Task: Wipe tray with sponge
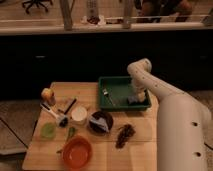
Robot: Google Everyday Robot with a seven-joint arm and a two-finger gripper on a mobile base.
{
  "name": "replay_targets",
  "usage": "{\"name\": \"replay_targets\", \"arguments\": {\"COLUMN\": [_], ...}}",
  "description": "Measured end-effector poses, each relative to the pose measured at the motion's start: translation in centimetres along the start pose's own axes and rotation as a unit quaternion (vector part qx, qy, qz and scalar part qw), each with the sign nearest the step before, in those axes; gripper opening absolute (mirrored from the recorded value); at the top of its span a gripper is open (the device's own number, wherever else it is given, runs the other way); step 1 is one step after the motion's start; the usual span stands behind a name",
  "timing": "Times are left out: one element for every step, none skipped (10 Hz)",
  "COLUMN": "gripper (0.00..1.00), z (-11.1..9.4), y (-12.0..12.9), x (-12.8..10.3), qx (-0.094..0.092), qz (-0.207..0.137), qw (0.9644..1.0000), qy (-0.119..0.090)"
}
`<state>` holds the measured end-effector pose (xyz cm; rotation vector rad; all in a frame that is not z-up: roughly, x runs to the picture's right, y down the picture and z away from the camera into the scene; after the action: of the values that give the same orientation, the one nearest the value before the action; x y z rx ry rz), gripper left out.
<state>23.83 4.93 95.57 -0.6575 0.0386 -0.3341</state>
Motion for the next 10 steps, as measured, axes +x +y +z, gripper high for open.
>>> {"name": "replay_targets", "arguments": {"gripper": [0.00, 0.00, 0.00, 0.00, 0.00, 0.00, 0.00, 0.00, 0.00, 0.00], "z": [-0.2, -0.3, -0.6, -0.8, -1.0, -1.3, -1.4, -1.5, -1.4, -1.4], "y": [-0.5, -1.0, -1.7, -1.9, -1.8, -0.8, 0.2, 0.8, 1.4, 1.7], "x": [-0.4, -1.7, -3.3, -5.4, -6.8, -8.1, -8.8, -8.9, -8.5, -8.0], "qx": [0.005, 0.010, 0.015, 0.016, 0.018, 0.016, 0.013, 0.012, 0.010, 0.007], "qz": [-0.001, -0.010, -0.022, -0.043, -0.064, -0.086, -0.102, -0.108, -0.111, -0.111], "qw": [1.0000, 0.9998, 0.9994, 0.9984, 0.9969, 0.9950, 0.9933, 0.9927, 0.9923, 0.9925], "qy": [-0.003, -0.012, -0.020, -0.034, -0.041, -0.049, -0.053, -0.054, -0.053, -0.051]}}
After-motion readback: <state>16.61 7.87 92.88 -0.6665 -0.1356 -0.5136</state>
